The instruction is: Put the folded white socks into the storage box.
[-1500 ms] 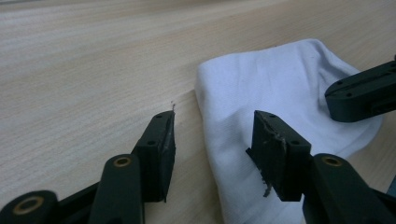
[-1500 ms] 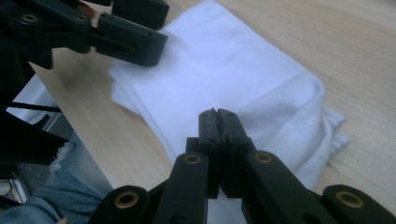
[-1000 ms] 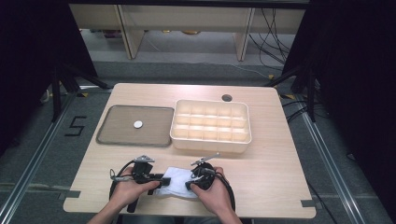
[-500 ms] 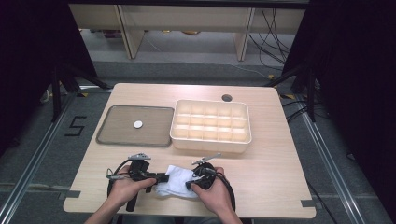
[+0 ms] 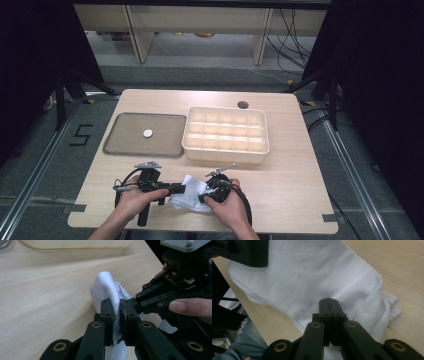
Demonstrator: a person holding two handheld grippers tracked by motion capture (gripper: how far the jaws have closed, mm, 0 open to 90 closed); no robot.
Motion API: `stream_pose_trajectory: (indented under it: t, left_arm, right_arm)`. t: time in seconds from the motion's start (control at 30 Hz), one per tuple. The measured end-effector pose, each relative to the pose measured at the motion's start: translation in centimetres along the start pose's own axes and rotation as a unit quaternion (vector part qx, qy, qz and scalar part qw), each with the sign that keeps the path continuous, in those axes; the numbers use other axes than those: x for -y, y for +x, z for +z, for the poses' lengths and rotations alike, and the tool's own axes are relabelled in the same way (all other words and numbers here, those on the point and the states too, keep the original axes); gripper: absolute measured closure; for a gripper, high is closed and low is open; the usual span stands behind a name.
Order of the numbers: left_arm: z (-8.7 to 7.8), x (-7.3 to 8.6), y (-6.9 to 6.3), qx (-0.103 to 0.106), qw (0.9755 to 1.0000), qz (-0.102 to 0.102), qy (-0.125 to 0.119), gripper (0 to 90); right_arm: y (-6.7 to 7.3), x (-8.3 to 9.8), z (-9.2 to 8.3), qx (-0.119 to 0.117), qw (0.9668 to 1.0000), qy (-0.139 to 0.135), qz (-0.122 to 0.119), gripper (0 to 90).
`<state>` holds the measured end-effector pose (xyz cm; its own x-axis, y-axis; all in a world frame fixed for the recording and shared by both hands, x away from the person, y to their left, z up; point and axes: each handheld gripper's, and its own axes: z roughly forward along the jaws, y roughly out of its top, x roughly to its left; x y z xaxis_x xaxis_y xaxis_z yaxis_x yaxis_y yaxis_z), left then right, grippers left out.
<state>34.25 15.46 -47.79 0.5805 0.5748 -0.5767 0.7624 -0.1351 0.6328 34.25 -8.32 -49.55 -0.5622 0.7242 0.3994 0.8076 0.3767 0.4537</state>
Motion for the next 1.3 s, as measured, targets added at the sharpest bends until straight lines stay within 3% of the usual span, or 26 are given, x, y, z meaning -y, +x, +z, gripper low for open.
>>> stream_pose_trajectory:
  t: [0.13, 0.3, 0.33, 0.37, 0.47, 0.5, 0.53, 0.77, 0.83, 0.87, 1.07, 1.17, 1.23, 1.3]
  left_arm:
    - [0.0, -0.2, -0.2, 0.006, 1.0000, -0.001, -0.002, 81.7]
    - [0.1, -0.3, -0.5, 0.011, 0.9999, 0.000, -0.005, 81.9]
    - [0.2, -0.4, -0.6, 0.012, 0.9999, 0.000, -0.005, 82.0]
    - [0.2, -0.4, -0.6, 0.011, 0.9999, 0.000, -0.006, 82.0]
    - [0.3, -0.5, -0.8, 0.011, 0.9999, 0.003, -0.007, 82.2]
    - [0.3, -0.6, -0.9, 0.013, 0.9999, 0.003, -0.007, 82.2]
    - [0.3, -0.6, -0.9, 0.014, 0.9999, 0.004, -0.006, 82.3]
    - [0.5, -0.7, -1.1, 0.016, 0.9998, 0.004, -0.010, 82.5]
    - [0.6, -0.7, -1.1, 0.016, 0.9998, 0.004, -0.010, 82.5]
    - [0.6, -0.8, -1.1, 0.016, 0.9998, 0.005, -0.011, 82.5]
    - [0.9, -0.8, -1.2, 0.013, 0.9998, 0.010, -0.009, 82.5]
    - [0.7, -0.8, -1.2, 0.004, 0.9999, 0.012, -0.010, 82.5]
    - [0.6, -0.8, -1.0, -0.001, 0.9998, 0.014, -0.011, 82.5]
    - [0.6, -0.8, -1.0, 0.000, 0.9999, 0.013, -0.008, 82.5]
  right_arm:
    - [0.0, 0.0, 0.0, -0.001, 1.0000, -0.005, -0.004, 90.0]
    - [0.1, -0.1, 0.1, -0.005, 1.0000, -0.001, 0.007, 90.0]
    - [-0.3, -0.2, 0.2, -0.005, 0.9998, -0.007, -0.017, 90.0]
    - [-0.1, -0.2, 0.2, -0.001, 1.0000, -0.003, -0.002, 90.0]
    - [0.0, -0.2, 0.2, -0.001, 1.0000, -0.005, -0.004, 90.0]
    - [-0.2, -0.3, 0.4, -0.003, 0.9997, -0.010, -0.022, 90.0]
    - [0.1, -0.3, 0.3, 0.003, 1.0000, -0.002, 0.001, 90.0]
    - [0.1, -0.4, 0.5, -0.004, 0.9999, -0.008, -0.011, 90.0]
    - [0.2, -0.4, 0.6, -0.003, 0.9999, -0.010, -0.010, 90.0]
    - [0.4, -0.4, 0.6, -0.005, 1.0000, -0.006, 0.003, 90.0]
    - [0.4, -0.3, 0.7, -0.006, 0.9999, -0.012, 0.005, 88.3]
    - [0.4, -0.3, 0.3, -0.011, 0.9998, -0.019, 0.001, 83.1]
    - [0.3, -0.3, -0.3, -0.016, 0.9989, -0.043, -0.011, 83.1]
    - [0.3, -0.4, -1.7, -0.006, 0.9987, -0.050, -0.002, 83.8]
